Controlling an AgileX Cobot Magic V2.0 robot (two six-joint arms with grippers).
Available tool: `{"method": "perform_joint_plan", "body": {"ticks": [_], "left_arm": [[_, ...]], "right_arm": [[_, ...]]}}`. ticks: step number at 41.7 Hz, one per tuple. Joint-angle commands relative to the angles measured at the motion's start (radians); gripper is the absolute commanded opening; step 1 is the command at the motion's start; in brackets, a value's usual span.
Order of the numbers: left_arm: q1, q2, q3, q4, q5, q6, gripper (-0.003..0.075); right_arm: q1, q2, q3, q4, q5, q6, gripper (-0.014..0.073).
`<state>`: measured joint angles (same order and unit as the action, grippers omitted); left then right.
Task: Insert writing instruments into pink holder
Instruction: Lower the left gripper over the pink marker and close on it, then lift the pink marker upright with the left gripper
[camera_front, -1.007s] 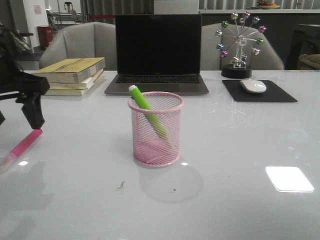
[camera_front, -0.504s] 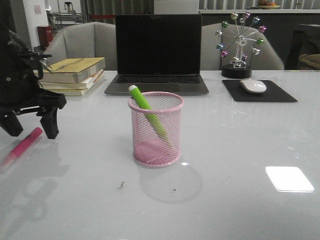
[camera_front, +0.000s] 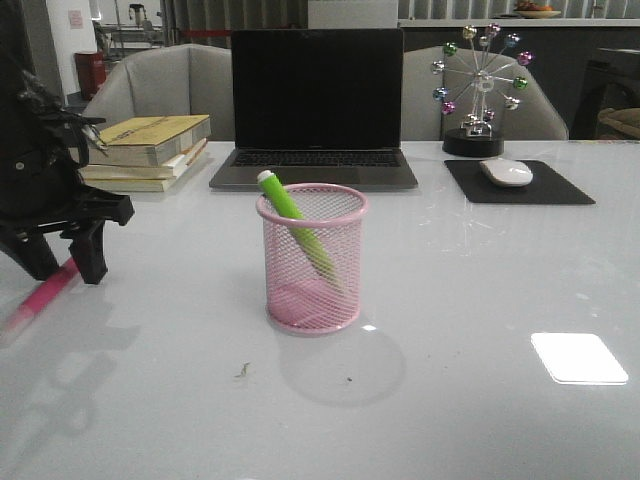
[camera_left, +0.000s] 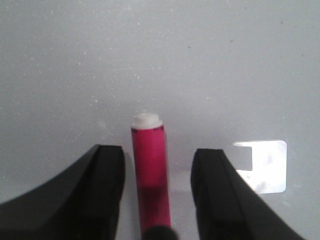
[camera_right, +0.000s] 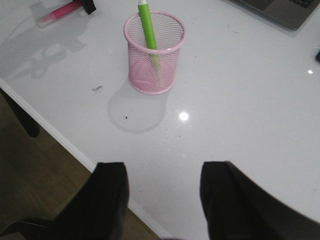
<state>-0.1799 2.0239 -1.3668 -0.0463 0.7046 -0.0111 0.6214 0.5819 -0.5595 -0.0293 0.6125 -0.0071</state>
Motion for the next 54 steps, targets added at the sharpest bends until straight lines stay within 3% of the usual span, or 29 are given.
{"method": "perform_joint_plan", "body": {"ticks": [1,15,35,45,54], "left_arm": [[0.002,-0.051,-0.029,-0.008,-0.017,-0.005,0.0265],[0.002,-0.051,-0.029,-0.008,-0.031,-0.005,0.0093],[-0.014,-0.153,-0.022,-0.008,-0.047,0.011,0.0091],[-0.087,-0.392,0.110,-0.008,-0.243,0.011,0.0091],[-0.207,-0.601,0.337,-0.013,-0.632,0.011,0.0091]], "right_arm": [[-0.004,-0.002,-0.027,-0.002,-0.075,-0.007,0.0443],[-0.004,-0.002,-0.027,-0.002,-0.075,-0.007,0.0443],[-0.004,-0.002,-0.027,-0.002,-0.075,-0.007,0.0443],[-0.004,-0.002,-0.027,-0.002,-0.075,-0.007,0.0443],[-0.004,-0.002,-0.027,-0.002,-0.075,-0.007,0.0443]]}}
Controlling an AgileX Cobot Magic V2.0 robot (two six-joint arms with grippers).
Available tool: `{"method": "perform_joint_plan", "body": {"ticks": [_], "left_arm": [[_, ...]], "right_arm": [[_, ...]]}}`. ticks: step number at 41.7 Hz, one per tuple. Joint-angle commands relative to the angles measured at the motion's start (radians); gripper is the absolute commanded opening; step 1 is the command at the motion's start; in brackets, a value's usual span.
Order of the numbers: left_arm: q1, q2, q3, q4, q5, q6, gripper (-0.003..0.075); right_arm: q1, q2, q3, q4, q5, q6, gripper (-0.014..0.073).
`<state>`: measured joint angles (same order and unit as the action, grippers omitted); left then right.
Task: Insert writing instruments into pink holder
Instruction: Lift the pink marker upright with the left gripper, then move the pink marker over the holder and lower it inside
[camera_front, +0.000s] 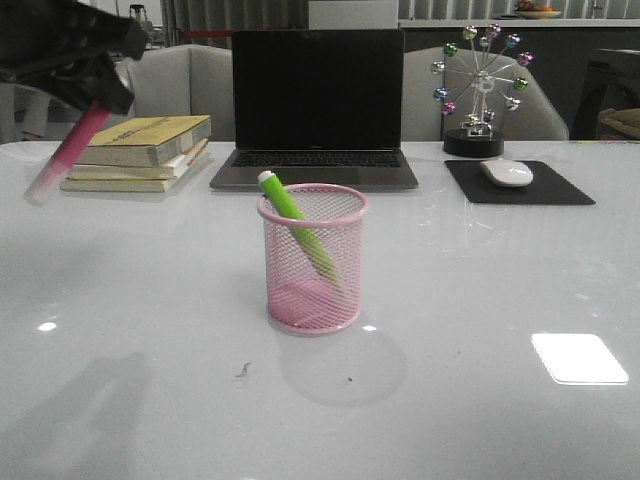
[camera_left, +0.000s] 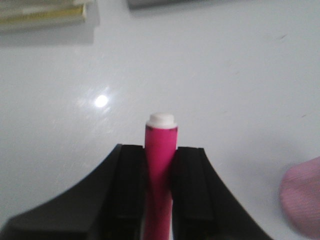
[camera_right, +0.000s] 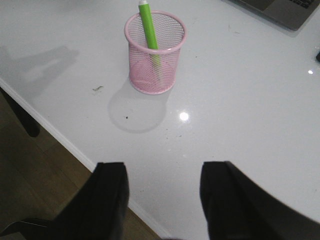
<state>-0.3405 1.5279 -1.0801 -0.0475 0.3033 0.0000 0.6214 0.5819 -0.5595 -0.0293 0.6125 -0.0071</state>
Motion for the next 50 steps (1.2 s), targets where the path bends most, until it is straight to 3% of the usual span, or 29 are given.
{"method": "perform_joint_plan", "body": {"ticks": [1,12,23,35,38,50], "left_arm": [[-0.061,-0.121,0.086,-0.011,-0.303,0.000,0.0091],[-0.278,-0.154,0.329,-0.014,-0.936,-0.039,0.0091],[-0.439,0.005,0.328,-0.014,-1.233,-0.040,0.0091],[-0.457,0.225,0.328,-0.014,-1.610,-0.040,0.0091],[-0.457,0.271,0.328,-0.014,-1.663,-0.040,0.0091],[-0.431,0.347,0.326,-0.011,-1.665,-0.040,0.0091]], "right_arm": [[-0.004,-0.002,-0.027,-0.002,-0.075,-0.007,0.0443],[-0.004,-0.002,-0.027,-0.002,-0.075,-0.007,0.0443],[-0.004,-0.002,-0.027,-0.002,-0.075,-0.007,0.0443],[-0.004,-0.002,-0.027,-0.002,-0.075,-0.007,0.0443],[-0.004,-0.002,-0.027,-0.002,-0.075,-0.007,0.0443],[-0.004,-0.002,-0.027,-0.002,-0.075,-0.007,0.0443]]}}
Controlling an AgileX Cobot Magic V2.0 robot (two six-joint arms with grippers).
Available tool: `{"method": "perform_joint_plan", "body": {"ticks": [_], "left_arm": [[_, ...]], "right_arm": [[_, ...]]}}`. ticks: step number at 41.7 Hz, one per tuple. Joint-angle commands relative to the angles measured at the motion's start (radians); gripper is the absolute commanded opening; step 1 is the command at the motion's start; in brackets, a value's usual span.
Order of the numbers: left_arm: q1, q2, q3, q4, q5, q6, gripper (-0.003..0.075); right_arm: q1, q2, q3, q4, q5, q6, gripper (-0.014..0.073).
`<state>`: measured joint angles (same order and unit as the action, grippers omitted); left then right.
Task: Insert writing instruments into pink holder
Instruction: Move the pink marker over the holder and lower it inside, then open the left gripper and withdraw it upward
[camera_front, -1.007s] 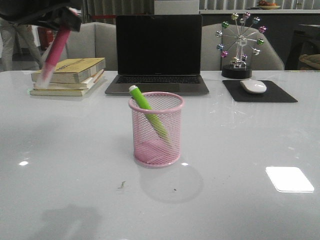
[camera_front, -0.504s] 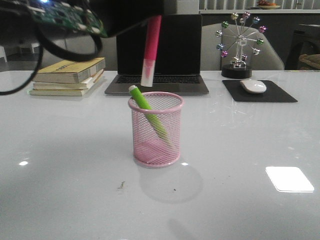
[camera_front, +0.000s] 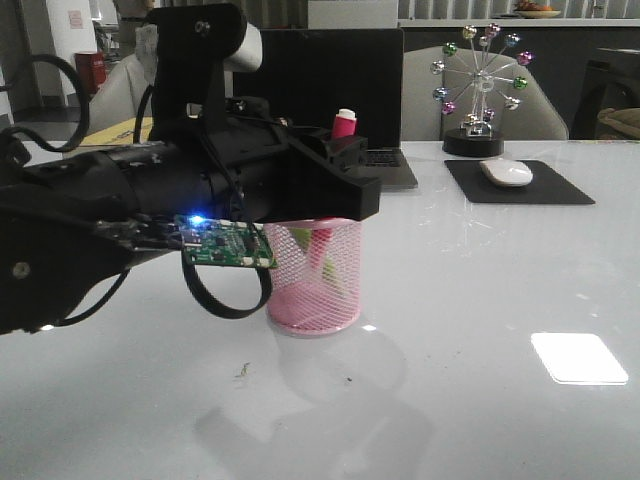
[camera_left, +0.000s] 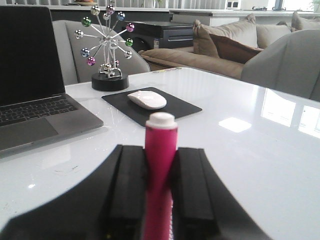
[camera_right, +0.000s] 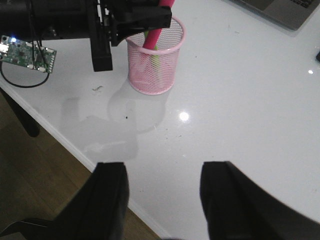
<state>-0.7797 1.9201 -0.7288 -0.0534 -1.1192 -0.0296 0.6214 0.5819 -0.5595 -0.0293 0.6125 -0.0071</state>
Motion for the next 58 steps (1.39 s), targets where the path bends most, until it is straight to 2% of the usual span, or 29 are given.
{"method": "perform_joint_plan", "body": {"ticks": [1,6,8,14,17,19,24,27,34,46,49,54,58], "left_arm": [[0.010,-0.045,-0.025,-0.003,-0.242,-0.010,0.0091],[0.012,-0.045,-0.025,-0.003,-0.207,-0.010,0.0120],[0.012,-0.045,-0.025,-0.003,-0.184,-0.010,0.0175],[0.012,-0.045,-0.025,-0.003,-0.195,-0.010,0.0423],[0.012,-0.045,-0.025,-0.003,-0.195,-0.010,0.0494],[0.012,-0.045,-0.025,-0.001,-0.188,-0.010,0.0519],[0.012,-0.053,-0.027,0.005,-0.181,-0.010,0.0521],[0.012,-0.073,-0.037,0.005,-0.127,-0.010,0.0521],[0.012,-0.167,-0.100,0.003,0.191,0.045,0.0521],[0.012,-0.383,-0.331,0.005,1.119,0.054,0.0519],[0.012,-0.431,-0.386,0.005,1.314,0.054,0.0514],[0.012,-0.503,-0.462,0.007,1.576,0.054,0.0505],[0.012,-0.557,-0.492,0.034,1.717,0.054,0.0505]], "right_arm": [[-0.004,-0.002,-0.027,-0.002,-0.075,-0.007,0.0443],[-0.004,-0.002,-0.027,-0.002,-0.075,-0.007,0.0443],[-0.004,-0.002,-0.027,-0.002,-0.075,-0.007,0.0443],[-0.004,-0.002,-0.027,-0.002,-0.075,-0.007,0.0443],[-0.004,-0.002,-0.027,-0.002,-0.075,-0.007,0.0443],[-0.004,-0.002,-0.027,-0.002,-0.075,-0.007,0.0443],[-0.004,-0.002,-0.027,-0.002,-0.075,-0.007,0.0443],[-0.004,-0.002,-0.027,-0.002,-0.075,-0.007,0.0443],[-0.004,-0.002,-0.027,-0.002,-0.075,-0.007,0.0443],[-0.004,-0.002,-0.027,-0.002,-0.075,-0.007,0.0443],[-0.004,-0.002,-0.027,-0.002,-0.075,-0.007,0.0443],[-0.004,-0.002,-0.027,-0.002,-0.075,-0.007,0.0443],[-0.004,-0.002,-0.027,-0.002,-0.075,-0.007,0.0443]]}}
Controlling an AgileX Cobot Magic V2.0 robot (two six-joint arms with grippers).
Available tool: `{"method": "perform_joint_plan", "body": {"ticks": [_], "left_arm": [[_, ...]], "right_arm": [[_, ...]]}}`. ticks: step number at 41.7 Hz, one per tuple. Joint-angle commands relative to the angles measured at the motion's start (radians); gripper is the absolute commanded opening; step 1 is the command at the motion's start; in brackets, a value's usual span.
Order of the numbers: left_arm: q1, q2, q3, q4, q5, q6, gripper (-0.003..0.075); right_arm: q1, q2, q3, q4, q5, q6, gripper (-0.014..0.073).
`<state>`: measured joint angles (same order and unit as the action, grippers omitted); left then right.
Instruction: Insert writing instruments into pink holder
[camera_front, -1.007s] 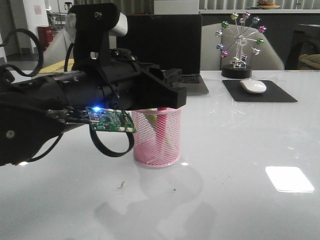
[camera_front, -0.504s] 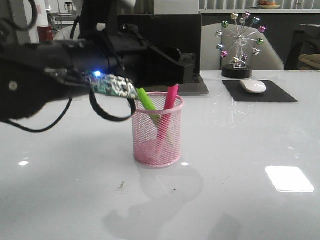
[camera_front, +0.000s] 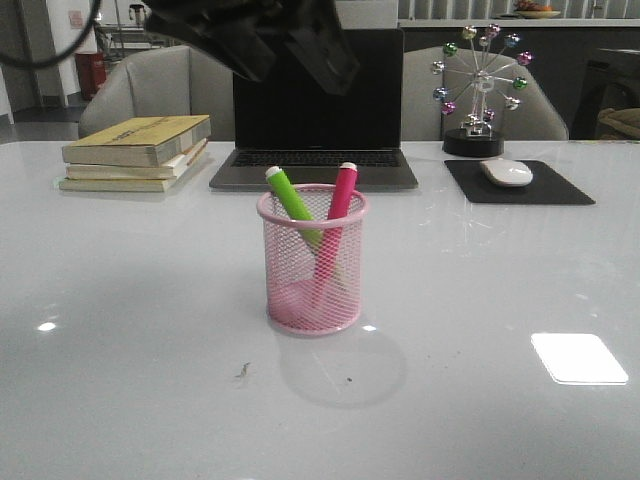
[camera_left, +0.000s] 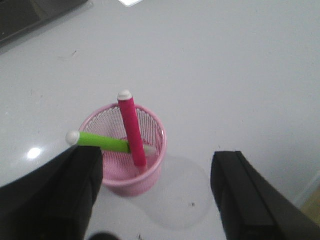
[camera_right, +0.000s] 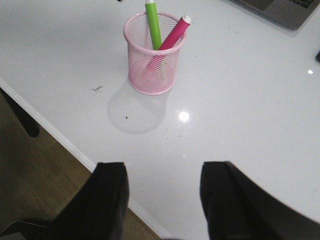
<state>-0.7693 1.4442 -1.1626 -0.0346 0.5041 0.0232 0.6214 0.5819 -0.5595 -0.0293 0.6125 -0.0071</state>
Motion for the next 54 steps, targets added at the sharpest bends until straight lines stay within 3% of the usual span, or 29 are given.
{"method": "perform_joint_plan", "body": {"ticks": [1,12,31,45,50,54], "left_arm": [[0.002,-0.094,-0.058,0.018,0.110,0.001,0.0505],[-0.011,-0.293,0.048,-0.004,0.223,0.001,0.0505],[-0.042,-0.703,0.324,-0.024,0.229,0.001,0.0505],[-0.042,-0.777,0.376,-0.014,0.246,0.001,0.0503],[-0.042,-0.777,0.376,0.022,0.261,0.001,0.0435],[-0.042,-0.777,0.376,0.048,0.261,0.001,0.0330]], "right_arm": [[-0.004,-0.002,-0.027,-0.002,-0.075,-0.007,0.0443],[-0.004,-0.002,-0.027,-0.002,-0.075,-0.007,0.0443],[-0.004,-0.002,-0.027,-0.002,-0.076,-0.007,0.0443],[-0.004,-0.002,-0.027,-0.004,-0.073,-0.007,0.0440],[-0.004,-0.002,-0.025,-0.018,-0.070,-0.008,0.0345],[-0.004,-0.002,-0.025,-0.021,-0.062,-0.008,0.0220]]}}
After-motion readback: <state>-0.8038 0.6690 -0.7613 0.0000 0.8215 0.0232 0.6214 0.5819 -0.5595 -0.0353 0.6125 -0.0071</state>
